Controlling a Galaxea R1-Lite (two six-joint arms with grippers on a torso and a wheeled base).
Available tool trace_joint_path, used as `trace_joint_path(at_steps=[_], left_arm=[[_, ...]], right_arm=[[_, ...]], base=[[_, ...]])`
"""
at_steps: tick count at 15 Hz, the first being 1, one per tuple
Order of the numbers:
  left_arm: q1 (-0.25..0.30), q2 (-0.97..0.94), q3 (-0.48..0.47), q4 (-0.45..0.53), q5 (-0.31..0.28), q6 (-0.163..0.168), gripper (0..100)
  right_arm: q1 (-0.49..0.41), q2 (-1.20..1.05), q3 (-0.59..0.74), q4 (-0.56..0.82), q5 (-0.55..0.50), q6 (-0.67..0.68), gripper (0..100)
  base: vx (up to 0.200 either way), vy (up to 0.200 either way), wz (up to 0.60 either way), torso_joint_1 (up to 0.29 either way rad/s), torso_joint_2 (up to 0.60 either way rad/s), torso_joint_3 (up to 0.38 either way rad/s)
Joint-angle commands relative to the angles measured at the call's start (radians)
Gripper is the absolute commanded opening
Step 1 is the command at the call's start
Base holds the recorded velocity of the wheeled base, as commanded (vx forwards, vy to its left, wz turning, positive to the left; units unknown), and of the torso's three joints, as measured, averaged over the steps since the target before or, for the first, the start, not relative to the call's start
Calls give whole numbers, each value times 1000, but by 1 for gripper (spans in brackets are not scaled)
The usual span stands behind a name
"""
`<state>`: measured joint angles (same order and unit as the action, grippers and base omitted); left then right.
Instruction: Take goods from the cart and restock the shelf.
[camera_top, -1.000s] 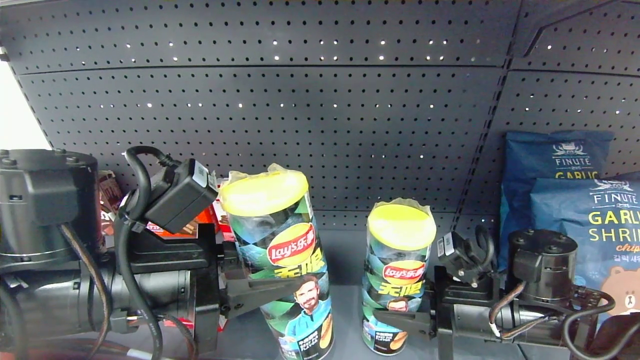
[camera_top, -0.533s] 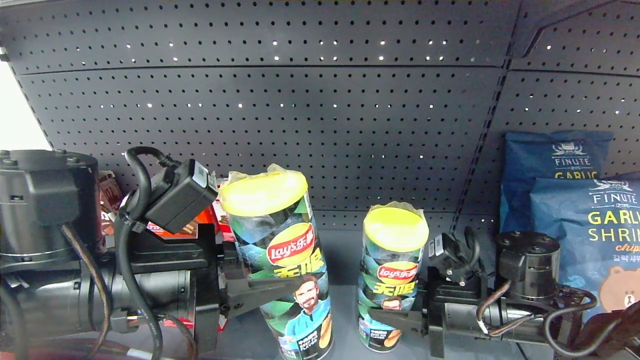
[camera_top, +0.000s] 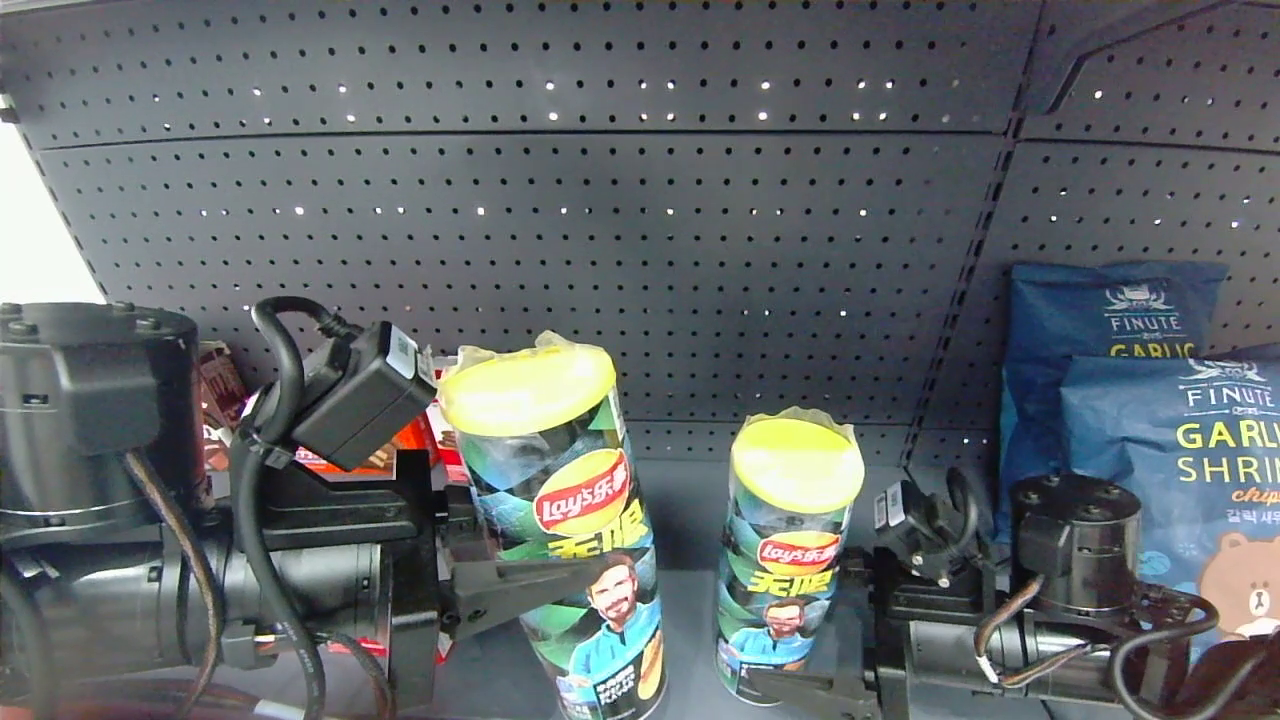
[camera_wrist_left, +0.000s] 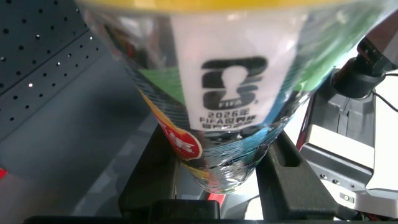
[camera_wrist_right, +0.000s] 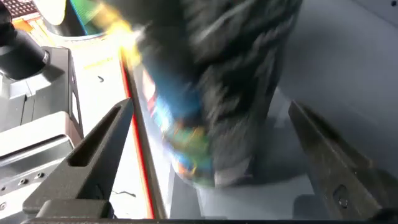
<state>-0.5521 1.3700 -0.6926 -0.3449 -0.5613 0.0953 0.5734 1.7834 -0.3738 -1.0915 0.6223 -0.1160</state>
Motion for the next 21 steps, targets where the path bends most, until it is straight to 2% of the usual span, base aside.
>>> trace_joint_path(at_steps=[1, 4, 7, 9, 10, 11, 12, 14, 16, 17, 18, 19, 21], left_arm=[[0, 0, 1, 0, 0, 0, 0], [1, 0, 2, 0, 0, 0, 0], [1, 0, 1, 0, 0, 0, 0], [1, 0, -1, -2, 0, 0, 0], [1, 0, 1, -2, 0, 0, 0], [1, 0, -2, -2, 0, 0, 0], [1, 0, -4, -2, 1, 0, 0], [1, -2, -5, 0, 3, 0, 0], [1, -2, -4, -2, 6, 0, 0], [1, -5, -4, 0, 11, 1, 0], [1, -5, -4, 0, 27, 1, 0], [1, -5, -4, 0, 41, 1, 0], [0, -3, -5, -3, 47, 3, 0]], right_arm=[[-7, -144, 82, -1, -1, -1, 100], [-24, -352, 204, 4, -3, -1, 100], [-101, -570, 256, 12, -23, 4, 100], [-176, -691, 268, 13, -95, 30, 100], [-244, -777, 312, 13, -122, 59, 100], [-300, -838, 354, 13, -122, 62, 100], [-320, -875, 374, 15, -122, 64, 100], [-362, -1092, 354, 199, -130, 105, 100], [-443, -1234, 312, 395, -131, 105, 100], [-521, -1314, 279, 519, -131, 110, 100], [-552, -1343, 266, 565, -131, 113, 100], [-655, -1451, 234, 705, -131, 137, 100], [-787, -1598, 223, 840, -130, 167, 100]], base=[[0, 0, 0, 0, 0, 0], [0, 0, 0, 0, 0, 0], [0, 0, 0, 0, 0, 0], [0, 0, 0, 0, 0, 0], [0, 0, 0, 0, 0, 0], [0, 0, 0, 0, 0, 0], [0, 0, 0, 0, 0, 0], [0, 0, 0, 0, 0, 0], [0, 0, 0, 0, 0, 0], [0, 0, 0, 0, 0, 0], [0, 0, 0, 0, 0, 0], [0, 0, 0, 0, 0, 0], [0, 0, 0, 0, 0, 0]])
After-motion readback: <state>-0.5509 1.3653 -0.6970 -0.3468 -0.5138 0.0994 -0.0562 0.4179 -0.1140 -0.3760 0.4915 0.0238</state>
